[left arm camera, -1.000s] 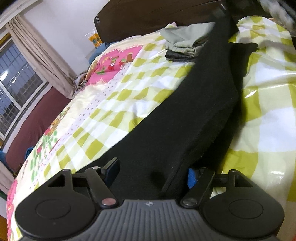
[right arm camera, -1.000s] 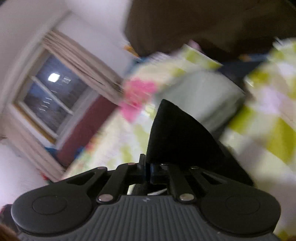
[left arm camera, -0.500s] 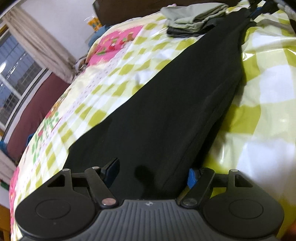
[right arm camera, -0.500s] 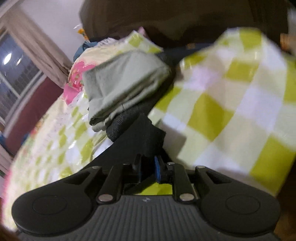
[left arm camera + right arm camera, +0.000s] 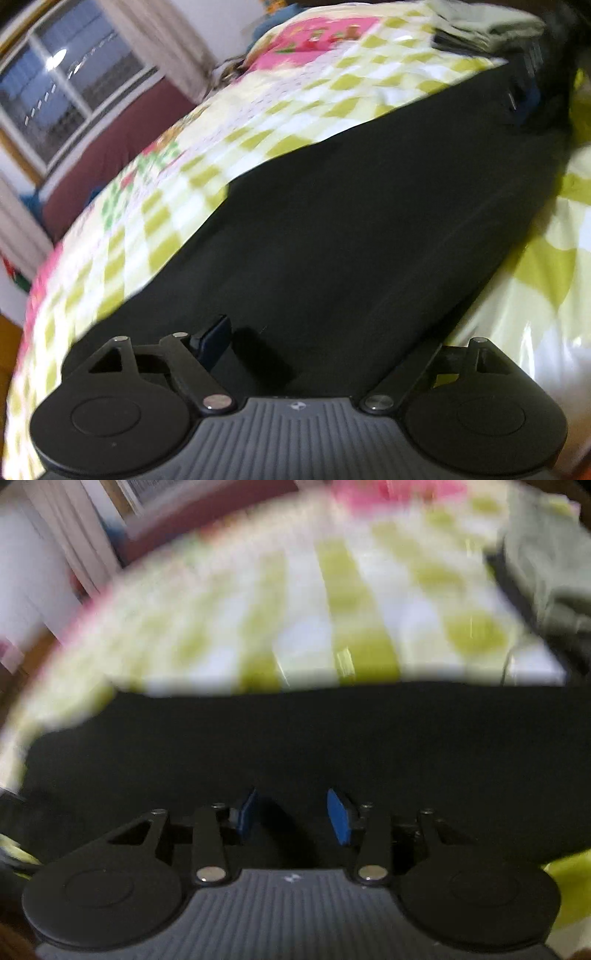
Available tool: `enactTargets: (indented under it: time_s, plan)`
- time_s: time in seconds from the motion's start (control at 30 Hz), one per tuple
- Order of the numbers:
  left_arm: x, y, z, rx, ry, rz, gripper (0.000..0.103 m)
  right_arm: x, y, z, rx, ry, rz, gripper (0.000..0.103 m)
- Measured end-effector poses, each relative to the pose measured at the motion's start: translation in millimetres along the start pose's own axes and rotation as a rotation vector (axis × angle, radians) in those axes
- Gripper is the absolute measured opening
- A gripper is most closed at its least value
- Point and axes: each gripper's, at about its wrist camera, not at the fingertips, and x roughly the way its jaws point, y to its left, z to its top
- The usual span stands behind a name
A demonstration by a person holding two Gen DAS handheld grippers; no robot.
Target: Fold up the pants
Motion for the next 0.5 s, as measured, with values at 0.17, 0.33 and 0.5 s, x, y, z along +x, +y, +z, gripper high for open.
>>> enactTargets:
  time_s: [0.17, 0.33, 0.5]
  plan:
    - [-26, 34, -5, -0.068, -0.039, -0.021, 0.095, -23, 61, 42, -0.181, -0.085, 0.178, 0.041]
    - [-2, 49, 7, -0.098, -0.110, -0.003, 0.095, 53, 124, 123, -0.160, -0.046, 0.440, 0.044]
    - [12, 56, 9, -0.089, -0.129, -0.024, 0.095, 130, 169, 164, -0.194, 0.157, 0.551, 0.045]
